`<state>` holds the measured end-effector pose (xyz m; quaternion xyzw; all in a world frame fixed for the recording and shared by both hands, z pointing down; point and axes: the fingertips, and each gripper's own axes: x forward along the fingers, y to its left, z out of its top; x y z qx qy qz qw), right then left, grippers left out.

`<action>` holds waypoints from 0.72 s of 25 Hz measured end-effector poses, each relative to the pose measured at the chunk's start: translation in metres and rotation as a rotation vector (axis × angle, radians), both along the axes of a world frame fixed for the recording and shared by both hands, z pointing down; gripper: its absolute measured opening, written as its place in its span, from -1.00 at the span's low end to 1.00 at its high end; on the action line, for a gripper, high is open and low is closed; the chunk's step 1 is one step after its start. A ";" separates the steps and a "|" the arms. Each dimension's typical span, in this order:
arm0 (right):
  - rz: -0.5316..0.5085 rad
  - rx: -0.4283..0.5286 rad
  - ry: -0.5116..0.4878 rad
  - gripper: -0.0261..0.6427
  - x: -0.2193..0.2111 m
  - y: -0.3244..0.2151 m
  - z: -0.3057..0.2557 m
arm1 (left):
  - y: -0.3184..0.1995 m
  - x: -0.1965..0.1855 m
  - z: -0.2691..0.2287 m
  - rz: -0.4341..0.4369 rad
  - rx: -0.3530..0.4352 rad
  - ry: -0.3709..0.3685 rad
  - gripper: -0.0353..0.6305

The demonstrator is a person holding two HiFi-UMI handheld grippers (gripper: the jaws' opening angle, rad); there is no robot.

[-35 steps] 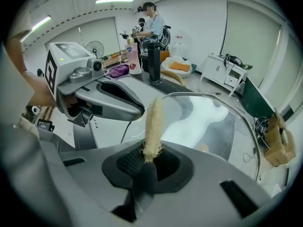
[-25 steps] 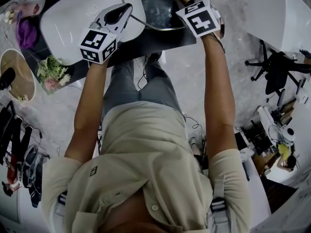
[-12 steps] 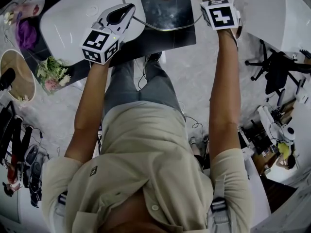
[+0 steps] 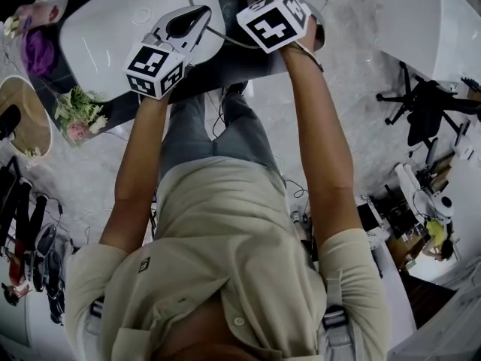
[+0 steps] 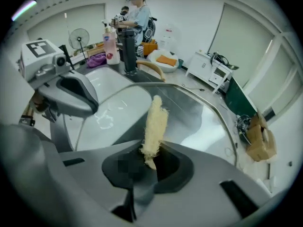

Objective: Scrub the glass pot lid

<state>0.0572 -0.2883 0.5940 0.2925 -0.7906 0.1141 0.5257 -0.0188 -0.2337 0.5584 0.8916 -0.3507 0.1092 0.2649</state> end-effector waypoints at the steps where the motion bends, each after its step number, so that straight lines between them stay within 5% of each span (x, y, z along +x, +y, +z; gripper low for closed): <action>1: -0.024 -0.013 -0.032 -0.78 -0.017 0.003 -0.002 | 0.001 0.000 0.001 0.003 -0.003 0.002 -0.84; 7: -0.167 -0.128 -0.128 -0.78 -0.079 0.032 -0.001 | 0.004 0.001 0.006 0.008 -0.014 0.017 -0.84; 15: -0.148 -0.151 -0.132 -0.78 -0.069 0.025 0.002 | 0.008 0.007 0.003 0.026 -0.008 0.033 -0.84; 18: -0.130 -0.087 -0.084 -0.78 -0.051 0.003 -0.001 | 0.008 0.008 0.002 0.034 -0.004 0.029 -0.84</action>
